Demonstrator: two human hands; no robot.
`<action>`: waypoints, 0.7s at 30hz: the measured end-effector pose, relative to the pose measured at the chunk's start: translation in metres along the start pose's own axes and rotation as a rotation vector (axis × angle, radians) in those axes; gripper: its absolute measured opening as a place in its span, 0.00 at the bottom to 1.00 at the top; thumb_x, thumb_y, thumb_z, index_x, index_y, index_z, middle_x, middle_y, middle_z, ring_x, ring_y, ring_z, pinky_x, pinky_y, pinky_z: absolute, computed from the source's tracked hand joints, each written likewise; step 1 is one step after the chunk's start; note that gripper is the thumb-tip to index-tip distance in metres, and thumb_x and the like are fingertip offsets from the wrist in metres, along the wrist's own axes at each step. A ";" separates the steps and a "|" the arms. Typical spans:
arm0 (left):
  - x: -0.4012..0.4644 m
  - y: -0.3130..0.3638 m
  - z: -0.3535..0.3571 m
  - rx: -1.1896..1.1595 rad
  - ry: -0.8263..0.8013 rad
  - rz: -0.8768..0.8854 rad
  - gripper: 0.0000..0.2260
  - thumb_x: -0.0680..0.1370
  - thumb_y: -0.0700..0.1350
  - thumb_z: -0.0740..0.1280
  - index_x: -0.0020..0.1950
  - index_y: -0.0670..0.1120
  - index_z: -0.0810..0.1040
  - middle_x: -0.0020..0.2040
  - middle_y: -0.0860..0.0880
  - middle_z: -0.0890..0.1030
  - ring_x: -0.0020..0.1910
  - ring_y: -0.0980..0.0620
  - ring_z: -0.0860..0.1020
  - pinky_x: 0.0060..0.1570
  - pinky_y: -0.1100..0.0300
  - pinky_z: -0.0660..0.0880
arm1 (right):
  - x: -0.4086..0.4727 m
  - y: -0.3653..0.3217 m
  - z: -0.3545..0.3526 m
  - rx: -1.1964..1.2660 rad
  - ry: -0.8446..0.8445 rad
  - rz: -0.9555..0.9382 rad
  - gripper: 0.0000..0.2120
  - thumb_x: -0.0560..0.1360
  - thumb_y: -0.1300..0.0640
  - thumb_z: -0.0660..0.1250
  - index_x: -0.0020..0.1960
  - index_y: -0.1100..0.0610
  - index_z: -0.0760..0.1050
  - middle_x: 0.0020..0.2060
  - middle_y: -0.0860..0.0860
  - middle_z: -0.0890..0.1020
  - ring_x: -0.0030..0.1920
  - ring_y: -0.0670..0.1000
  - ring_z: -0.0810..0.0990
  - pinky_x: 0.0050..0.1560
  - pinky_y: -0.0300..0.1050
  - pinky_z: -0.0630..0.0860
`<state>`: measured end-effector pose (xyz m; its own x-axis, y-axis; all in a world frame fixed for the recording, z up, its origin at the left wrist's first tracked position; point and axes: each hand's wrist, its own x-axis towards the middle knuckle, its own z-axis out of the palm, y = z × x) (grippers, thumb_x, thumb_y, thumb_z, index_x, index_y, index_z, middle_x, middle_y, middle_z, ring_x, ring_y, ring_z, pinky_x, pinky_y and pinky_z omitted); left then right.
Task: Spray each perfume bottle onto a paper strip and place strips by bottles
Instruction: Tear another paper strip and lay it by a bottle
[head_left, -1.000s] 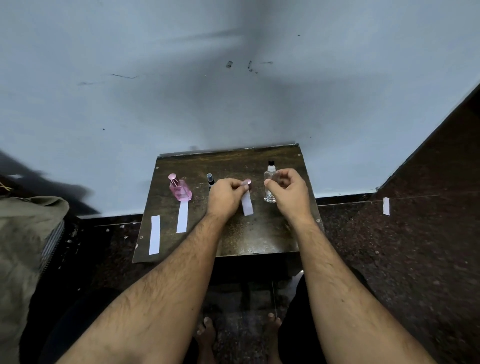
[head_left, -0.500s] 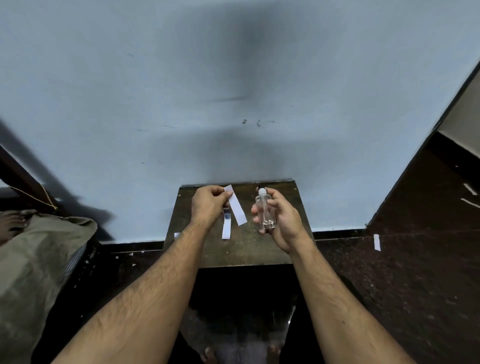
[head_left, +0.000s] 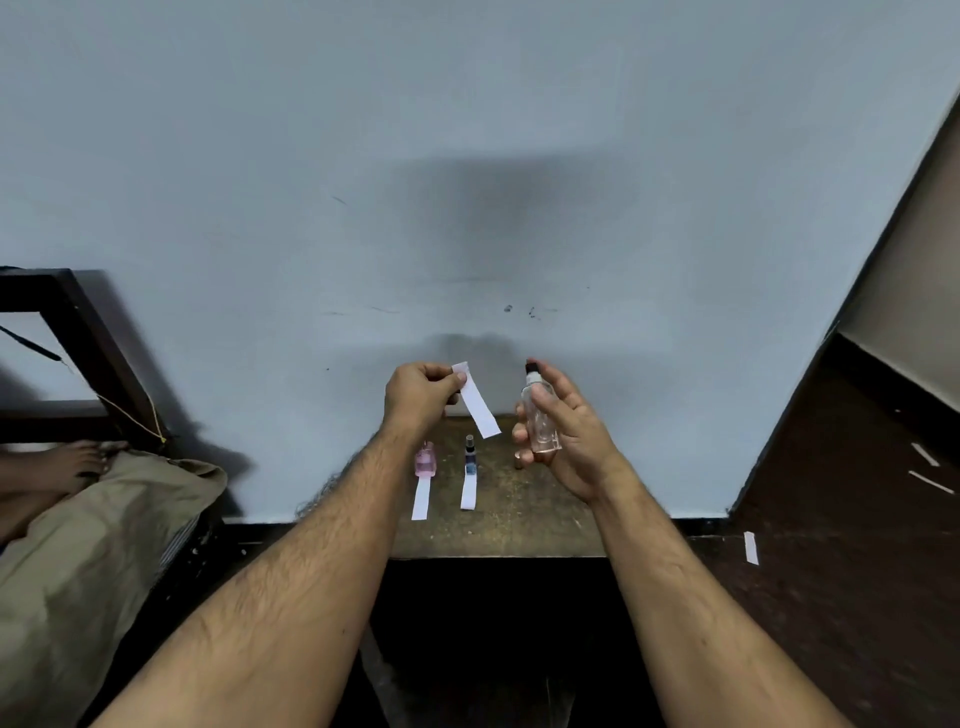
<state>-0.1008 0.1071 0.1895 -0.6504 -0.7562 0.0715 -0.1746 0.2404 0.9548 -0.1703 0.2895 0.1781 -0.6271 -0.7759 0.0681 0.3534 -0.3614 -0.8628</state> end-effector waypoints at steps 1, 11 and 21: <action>-0.001 0.005 -0.002 -0.014 0.002 0.006 0.05 0.75 0.43 0.73 0.47 0.42 0.83 0.34 0.49 0.82 0.34 0.56 0.80 0.31 0.62 0.72 | -0.001 -0.004 0.003 -0.074 0.003 -0.024 0.20 0.78 0.58 0.66 0.68 0.48 0.70 0.38 0.55 0.75 0.31 0.54 0.78 0.27 0.44 0.75; -0.006 0.046 -0.028 -0.132 0.073 0.090 0.04 0.75 0.44 0.73 0.46 0.43 0.83 0.38 0.48 0.83 0.36 0.55 0.82 0.32 0.62 0.74 | -0.008 -0.042 0.035 -0.639 0.126 -0.235 0.20 0.79 0.56 0.65 0.67 0.41 0.67 0.44 0.55 0.76 0.29 0.57 0.82 0.24 0.41 0.73; -0.003 0.072 -0.044 -0.213 0.092 0.140 0.06 0.75 0.42 0.73 0.49 0.40 0.83 0.42 0.46 0.84 0.36 0.55 0.82 0.32 0.63 0.76 | -0.011 -0.059 0.058 -1.099 0.216 -0.582 0.19 0.77 0.56 0.66 0.66 0.44 0.70 0.39 0.48 0.77 0.33 0.50 0.76 0.35 0.42 0.77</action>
<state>-0.0788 0.1003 0.2707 -0.5860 -0.7789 0.2234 0.0778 0.2203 0.9723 -0.1445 0.2894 0.2571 -0.6324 -0.5094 0.5836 -0.7100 0.0799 -0.6996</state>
